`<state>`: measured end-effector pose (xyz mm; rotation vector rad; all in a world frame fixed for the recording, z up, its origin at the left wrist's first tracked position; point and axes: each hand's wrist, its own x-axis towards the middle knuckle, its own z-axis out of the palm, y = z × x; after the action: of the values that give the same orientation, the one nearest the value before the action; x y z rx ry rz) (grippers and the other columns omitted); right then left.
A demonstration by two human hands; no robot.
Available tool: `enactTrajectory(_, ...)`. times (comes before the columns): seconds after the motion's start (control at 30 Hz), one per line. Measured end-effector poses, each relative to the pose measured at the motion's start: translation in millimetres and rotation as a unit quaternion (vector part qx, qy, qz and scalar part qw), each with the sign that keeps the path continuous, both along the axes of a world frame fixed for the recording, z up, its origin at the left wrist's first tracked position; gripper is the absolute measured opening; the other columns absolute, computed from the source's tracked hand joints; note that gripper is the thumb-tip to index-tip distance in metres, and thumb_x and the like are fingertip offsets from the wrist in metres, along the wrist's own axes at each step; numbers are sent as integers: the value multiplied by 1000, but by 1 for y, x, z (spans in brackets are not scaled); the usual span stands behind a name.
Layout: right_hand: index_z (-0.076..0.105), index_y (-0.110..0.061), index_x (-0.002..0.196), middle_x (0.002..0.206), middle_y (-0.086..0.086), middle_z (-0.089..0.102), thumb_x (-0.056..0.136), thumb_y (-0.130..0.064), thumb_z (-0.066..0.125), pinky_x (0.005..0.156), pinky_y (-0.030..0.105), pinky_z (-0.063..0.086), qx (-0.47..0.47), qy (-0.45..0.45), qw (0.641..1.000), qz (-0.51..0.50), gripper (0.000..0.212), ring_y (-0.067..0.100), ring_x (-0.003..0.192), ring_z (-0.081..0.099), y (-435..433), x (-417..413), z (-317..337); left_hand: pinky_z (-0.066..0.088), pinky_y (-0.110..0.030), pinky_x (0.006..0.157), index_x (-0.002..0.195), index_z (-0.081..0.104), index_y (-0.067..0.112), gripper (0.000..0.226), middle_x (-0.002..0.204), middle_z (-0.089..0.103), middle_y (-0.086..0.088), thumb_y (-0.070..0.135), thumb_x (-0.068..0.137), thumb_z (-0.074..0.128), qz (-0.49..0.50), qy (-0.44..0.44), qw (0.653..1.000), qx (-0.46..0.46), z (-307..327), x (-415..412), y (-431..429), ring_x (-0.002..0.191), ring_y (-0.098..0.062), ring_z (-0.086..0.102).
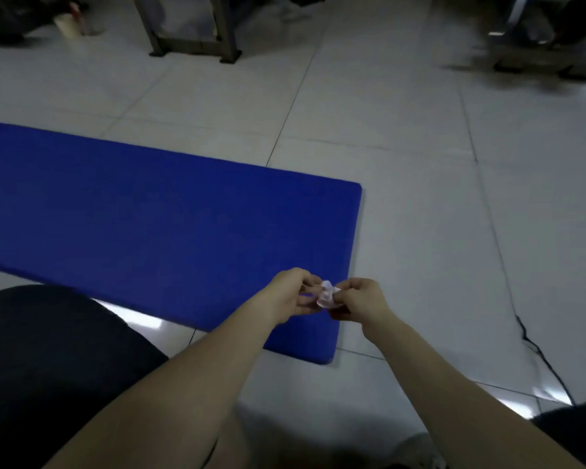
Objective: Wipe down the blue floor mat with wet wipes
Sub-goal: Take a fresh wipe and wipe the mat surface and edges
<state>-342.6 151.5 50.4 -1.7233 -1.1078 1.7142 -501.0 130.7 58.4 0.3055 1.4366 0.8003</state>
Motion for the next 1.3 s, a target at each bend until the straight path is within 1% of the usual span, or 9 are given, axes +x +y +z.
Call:
enactTrajectory(0.13, 65, 1, 85, 82, 24, 67, 87, 5, 65, 64, 46, 63, -26, -88, 996, 8, 3, 32, 61, 67, -3, 3, -53, 56, -35, 60, 100, 62, 1, 13, 88, 66, -14, 11, 92, 60, 115, 134, 978, -114, -70, -36, -24, 70, -26, 65)
enactTrajectory(0.27, 70, 3, 88, 81, 23, 70, 91, 3, 64, 69, 47, 63, -96, -131, 987, -16, 6, 31, 61, 69, -7, 26, -92, 53, -41, 83, 101, 50, 4, 22, 95, 54, -9, 18, 94, 65, 205, 155, 939, -227, -126, -61, -51, 80, -27, 53)
enactTrajectory(0.4, 70, 3, 85, 80, 22, 68, 92, 3, 62, 74, 49, 63, -119, -178, 977, -26, 10, 35, 67, 68, -4, 41, -110, 52, -38, 81, 117, 59, 10, 35, 105, 63, -1, 20, 89, 76, 290, 82, 932, -203, -168, -64, -54, 94, -26, 63)
enactTrajectory(0.67, 68, -2, 74, 66, 16, 67, 89, 0, 51, 48, 26, 45, -2, -250, 967, 42, 23, 28, 54, 64, 12, 55, -101, 59, -44, 88, 122, 59, 6, 36, 114, 65, -9, 13, 91, 75, 330, 62, 921, -195, -165, -56, -50, 99, -29, 65)
enactTrajectory(0.8, 64, -1, 73, 62, 15, 65, 89, 0, 47, 46, 26, 46, 12, -267, 963, 28, 23, 25, 47, 60, 15, 60, -103, 55, -34, 62, 118, 59, 6, 31, 107, 64, -11, 13, 92, 74, 300, 29, 937, -177, -158, -54, -40, 88, -25, 63)
enactTrajectory(1.0, 57, -7, 69, 72, 15, 60, 89, -18, 68, 45, 29, 49, -119, -215, 969, 6, 25, 23, 50, 48, 20, 67, -102, 54, -32, 60, 110, 63, 7, 22, 93, 64, -11, 13, 92, 74, 272, -49, 950, -148, -141, -46, -34, 75, -20, 54)
enactTrajectory(1.13, 52, -3, 85, 64, 10, 47, 94, -8, 50, 49, 25, 32, -240, -73, 965, -78, 10, 20, 52, 38, 26, 71, -89, 57, -35, 64, 107, 63, 6, 18, 101, 66, -14, 12, 93, 73, 267, -76, 952, -126, -133, -41, -32, 87, -24, 59)
enactTrajectory(1.2, 49, -6, 80, 61, 9, 46, 94, -9, 49, 46, 23, 31, -266, -73, 960, -53, 14, 18, 50, 37, 30, 66, -80, 57, -36, 68, 102, 63, 5, 13, 97, 64, -14, 11, 95, 71, 267, -78, 953, -122, -129, -37, -30, 84, -24, 57)
enactTrajectory(1.3, 51, -11, 86, 71, 6, 46, 94, -32, 62, 49, 25, 33, -233, -152, 958, 72, 25, 13, 49, 33, 45, 52, -66, 57, -35, 67, 104, 63, 4, 13, 88, 62, -12, 12, 96, 69, 270, -75, 953, -116, -123, -33, -25, 68, -19, 52)
